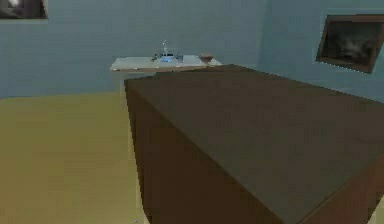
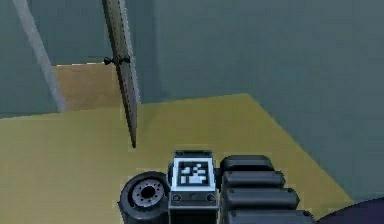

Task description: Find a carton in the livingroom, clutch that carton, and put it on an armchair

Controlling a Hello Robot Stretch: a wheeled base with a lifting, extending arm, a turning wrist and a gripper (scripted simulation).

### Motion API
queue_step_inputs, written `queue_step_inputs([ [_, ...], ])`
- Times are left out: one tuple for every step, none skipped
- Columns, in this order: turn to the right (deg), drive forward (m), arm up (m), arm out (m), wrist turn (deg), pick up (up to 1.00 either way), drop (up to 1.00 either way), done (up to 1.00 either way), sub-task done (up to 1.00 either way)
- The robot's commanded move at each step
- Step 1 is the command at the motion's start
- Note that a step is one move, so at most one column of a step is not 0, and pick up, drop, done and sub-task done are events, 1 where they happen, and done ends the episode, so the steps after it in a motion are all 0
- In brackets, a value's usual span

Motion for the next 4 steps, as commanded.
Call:
queue_step_inputs([
  [-45.0, 0.0, 0.0, 0.0, 0.0, 0.0, 0.0, 0.0, 0.0],
  [-45.0, 0.0, 0.0, 0.0, 0.0, 0.0, 0.0, 0.0, 0.0],
  [-27.0, 0.0, 0.0, 0.0, 0.0, 0.0, 0.0, 0.0, 0.0],
  [45.0, 0.0, 0.0, 0.0, 0.0, 0.0, 0.0, 0.0, 0.0],
])
